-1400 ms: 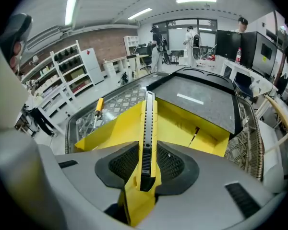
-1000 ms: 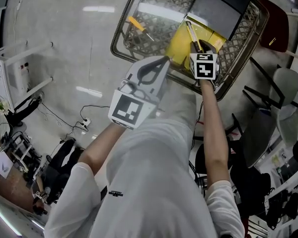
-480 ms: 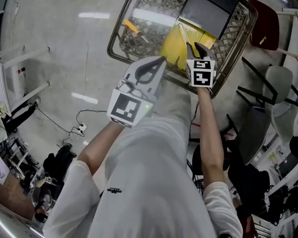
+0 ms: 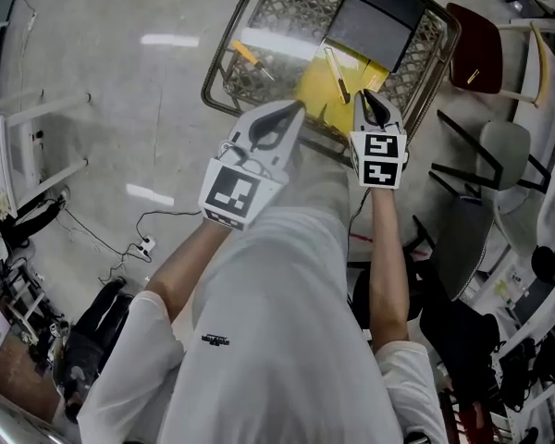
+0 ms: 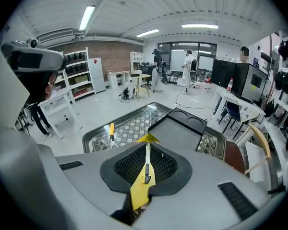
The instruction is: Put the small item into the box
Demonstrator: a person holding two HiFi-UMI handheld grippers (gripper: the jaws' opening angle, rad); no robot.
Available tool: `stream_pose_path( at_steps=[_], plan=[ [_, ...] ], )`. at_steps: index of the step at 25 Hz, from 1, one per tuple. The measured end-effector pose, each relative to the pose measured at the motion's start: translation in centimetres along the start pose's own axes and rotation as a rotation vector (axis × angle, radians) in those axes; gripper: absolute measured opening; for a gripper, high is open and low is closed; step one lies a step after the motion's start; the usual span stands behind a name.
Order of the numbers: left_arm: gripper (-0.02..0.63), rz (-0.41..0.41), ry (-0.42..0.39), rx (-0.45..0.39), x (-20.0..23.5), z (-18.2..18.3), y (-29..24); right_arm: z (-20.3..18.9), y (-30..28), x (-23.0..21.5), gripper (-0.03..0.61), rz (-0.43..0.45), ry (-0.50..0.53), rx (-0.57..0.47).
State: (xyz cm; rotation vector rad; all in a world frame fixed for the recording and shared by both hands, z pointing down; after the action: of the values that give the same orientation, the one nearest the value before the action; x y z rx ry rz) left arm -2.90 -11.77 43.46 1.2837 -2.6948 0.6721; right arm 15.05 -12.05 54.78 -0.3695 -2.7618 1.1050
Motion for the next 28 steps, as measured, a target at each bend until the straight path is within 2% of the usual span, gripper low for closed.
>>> stream_pose_path(
  at_steps=[9,14,23,28],
  plan=[
    [0.002,0.020,0.008,-0.044,-0.4,1.7,3.0,3.6,6.6,0.6,0.015,-0.039,-0.027,-0.119],
    [0.002,0.026,0.013,-0.075,-1.0,2.7,4.5,4.2,10.4,1.1,0.015,-0.039,-0.111,-0.161],
    [0.002,0.034,0.024,-0.110,-1.8,4.0,6.7,4.9,16.0,1.2,0.015,-0.077,-0.162,-0.256],
    [0.002,0.028,0.008,-0.145,-2.3,5.2,8.1,5.7,19.2,1.7,0.015,-0.105,-0.111,-0.325]
  ],
)
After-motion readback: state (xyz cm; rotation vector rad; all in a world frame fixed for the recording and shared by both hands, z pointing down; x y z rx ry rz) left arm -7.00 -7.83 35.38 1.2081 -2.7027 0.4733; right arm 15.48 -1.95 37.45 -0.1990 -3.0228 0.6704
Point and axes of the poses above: the fingertips, and each gripper's own axes: y backward along the fingers, x to its left, z out of its top, the point moved 6 cm from there along y, backward along the fingers, and after that the axes turned 1 degree about -x, right-handed, at the moved point
